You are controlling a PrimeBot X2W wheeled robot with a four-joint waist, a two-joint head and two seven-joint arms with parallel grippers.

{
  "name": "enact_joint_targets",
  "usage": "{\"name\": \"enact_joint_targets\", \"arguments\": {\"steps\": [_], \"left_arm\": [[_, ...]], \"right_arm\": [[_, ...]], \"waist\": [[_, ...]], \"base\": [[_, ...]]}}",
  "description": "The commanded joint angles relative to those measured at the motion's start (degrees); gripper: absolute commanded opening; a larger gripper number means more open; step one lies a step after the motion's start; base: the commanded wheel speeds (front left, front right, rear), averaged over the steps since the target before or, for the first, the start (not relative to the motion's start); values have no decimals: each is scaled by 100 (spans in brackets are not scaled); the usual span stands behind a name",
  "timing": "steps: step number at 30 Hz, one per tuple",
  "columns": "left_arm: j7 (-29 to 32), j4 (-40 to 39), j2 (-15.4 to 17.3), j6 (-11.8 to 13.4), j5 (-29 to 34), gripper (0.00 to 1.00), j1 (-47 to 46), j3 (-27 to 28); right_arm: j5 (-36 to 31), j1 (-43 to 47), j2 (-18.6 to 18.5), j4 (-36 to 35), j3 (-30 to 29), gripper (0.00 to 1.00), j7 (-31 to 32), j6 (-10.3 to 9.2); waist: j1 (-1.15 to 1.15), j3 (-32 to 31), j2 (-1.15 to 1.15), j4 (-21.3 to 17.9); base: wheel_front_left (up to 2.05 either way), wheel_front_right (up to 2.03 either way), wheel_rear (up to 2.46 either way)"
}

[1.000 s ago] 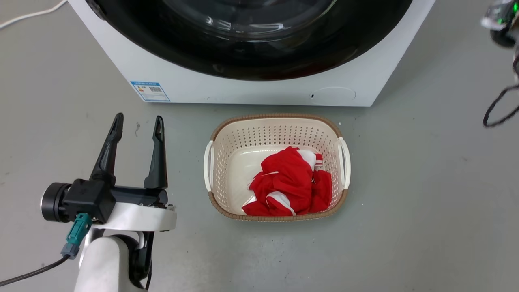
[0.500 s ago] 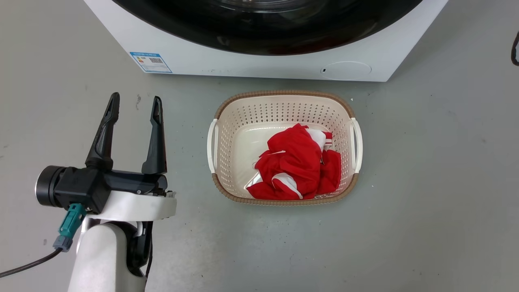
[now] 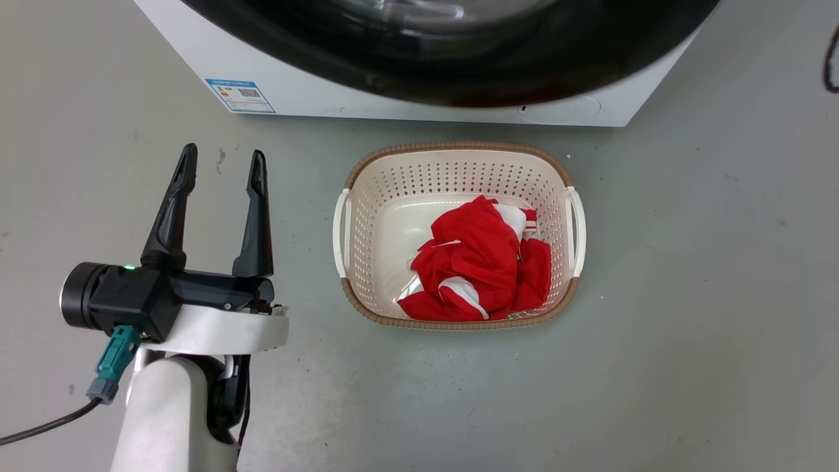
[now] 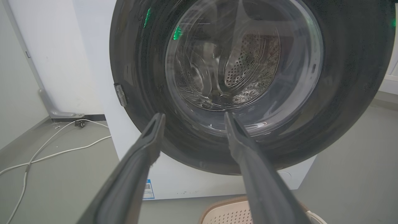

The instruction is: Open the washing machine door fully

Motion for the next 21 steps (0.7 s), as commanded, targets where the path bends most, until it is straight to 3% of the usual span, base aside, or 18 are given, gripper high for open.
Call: {"name": "enact_joint_targets", "arguments": {"steps": [1,11,21], "left_arm": [[-13,8,-14,-13,12,100,-30,-8],[-13,106,-32,-13,54,100,91,-10],[-13,278,-45,-8,125,100,393,-93]], "right_arm": [[24,249,346,-33,94,0,242,16],[335,911,271,-821,13,0,1313,11],[674,2034,449,-1752,11,0,2382,10]], "waist": [[-1,-26,0,-10],[-1,-323,0,-81],[-1,-888,0,-147]], "base": [[0,0,0],[0,0,0],[0,0,0]]}}
